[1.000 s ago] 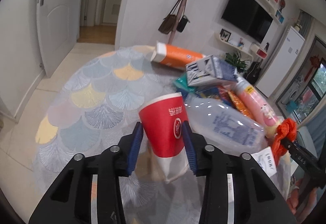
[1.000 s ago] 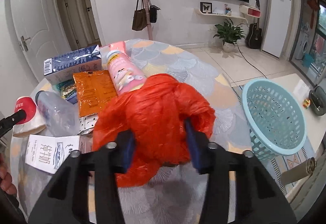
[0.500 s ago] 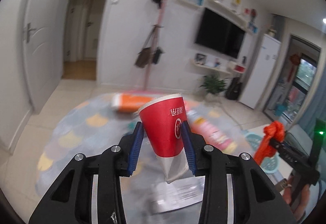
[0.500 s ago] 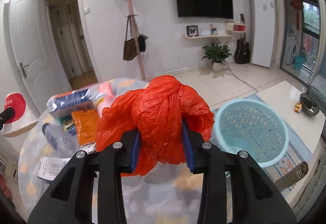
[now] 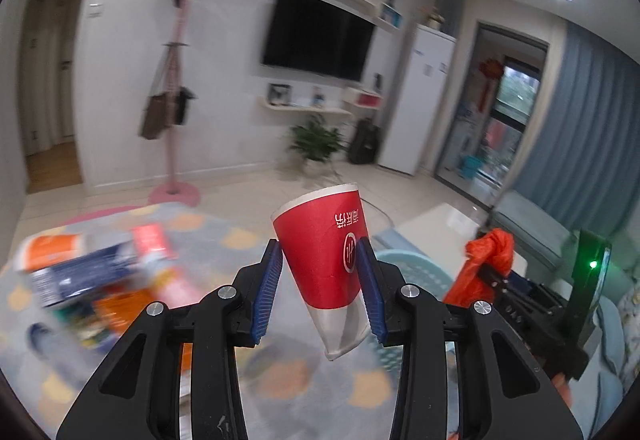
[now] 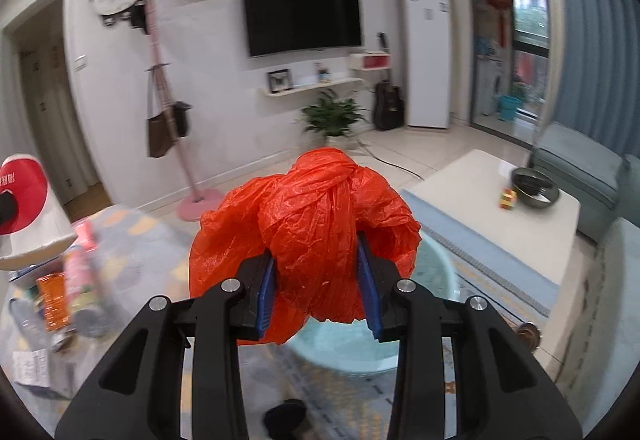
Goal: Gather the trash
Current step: 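Drop the bag into the blue basket with the right tool while the left tool drops the cup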
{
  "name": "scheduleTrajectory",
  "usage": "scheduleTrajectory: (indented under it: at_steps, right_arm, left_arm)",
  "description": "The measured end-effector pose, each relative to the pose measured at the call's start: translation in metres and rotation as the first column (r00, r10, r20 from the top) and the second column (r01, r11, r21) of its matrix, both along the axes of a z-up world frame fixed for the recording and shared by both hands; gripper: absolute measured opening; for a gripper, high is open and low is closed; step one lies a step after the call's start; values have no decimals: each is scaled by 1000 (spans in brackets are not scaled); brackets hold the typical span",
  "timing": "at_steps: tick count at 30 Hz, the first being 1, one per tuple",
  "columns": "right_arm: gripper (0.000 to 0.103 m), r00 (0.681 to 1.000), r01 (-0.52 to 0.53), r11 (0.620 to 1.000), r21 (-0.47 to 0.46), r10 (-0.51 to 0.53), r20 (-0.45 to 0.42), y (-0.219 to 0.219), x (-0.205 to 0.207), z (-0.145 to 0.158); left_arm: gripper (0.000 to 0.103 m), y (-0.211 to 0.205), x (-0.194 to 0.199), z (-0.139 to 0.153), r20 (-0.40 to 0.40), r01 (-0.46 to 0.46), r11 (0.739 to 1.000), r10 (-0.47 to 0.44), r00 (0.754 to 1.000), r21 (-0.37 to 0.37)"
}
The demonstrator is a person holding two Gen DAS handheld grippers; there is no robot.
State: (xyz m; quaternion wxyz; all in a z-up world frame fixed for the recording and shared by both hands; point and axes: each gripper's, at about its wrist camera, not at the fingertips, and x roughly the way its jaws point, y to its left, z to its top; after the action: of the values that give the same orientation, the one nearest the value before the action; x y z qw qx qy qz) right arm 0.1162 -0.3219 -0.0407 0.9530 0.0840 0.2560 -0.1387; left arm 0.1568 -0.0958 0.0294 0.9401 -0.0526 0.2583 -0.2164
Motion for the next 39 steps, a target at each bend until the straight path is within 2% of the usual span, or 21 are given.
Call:
scheduleTrajectory:
  at_steps: [5,10,14,19,21,26,32,39]
  right_arm:
    - [33,994,85,996,-2,-85,-72,-38,16,-29]
    - [35,975,132,991,8,-129,-180,-62,36,-68]
    - [36,956,141,990,22,-130,-263,-73,51,-98]
    - [48,945,136,989,50,-115,-307,-80,61,-111]
    - [55,944,139,989,48,-118,-307,-83,60,-111]
    - [57,950,134,990,52,-113,-290,-84,55,-104]
    - [57,964,115,991,63,-96,-250,-76,39,-87]
    - [59,988,35,998,58,-26,-151,-39,16,-46]
  left_arm:
    - [37,-75,34,-23,-60,97,995,-96,994,25]
    - [37,-130,73,-73,-188,169,985,-157,969,46]
    - [37,-158,94,-107,-262,204,975,-175,949,85]
    - [39,-175,112,-131,-323,231,968,-188,927,101]
    - [48,-174,111,-132,-329,233,968,-190,925,95]
    - [58,-167,102,-126,-315,227,970,-188,930,91]
    - [61,-149,73,-101,-256,205,975,-179,950,81]
    - [64,-96,29,-57,-161,136,990,-127,979,46]
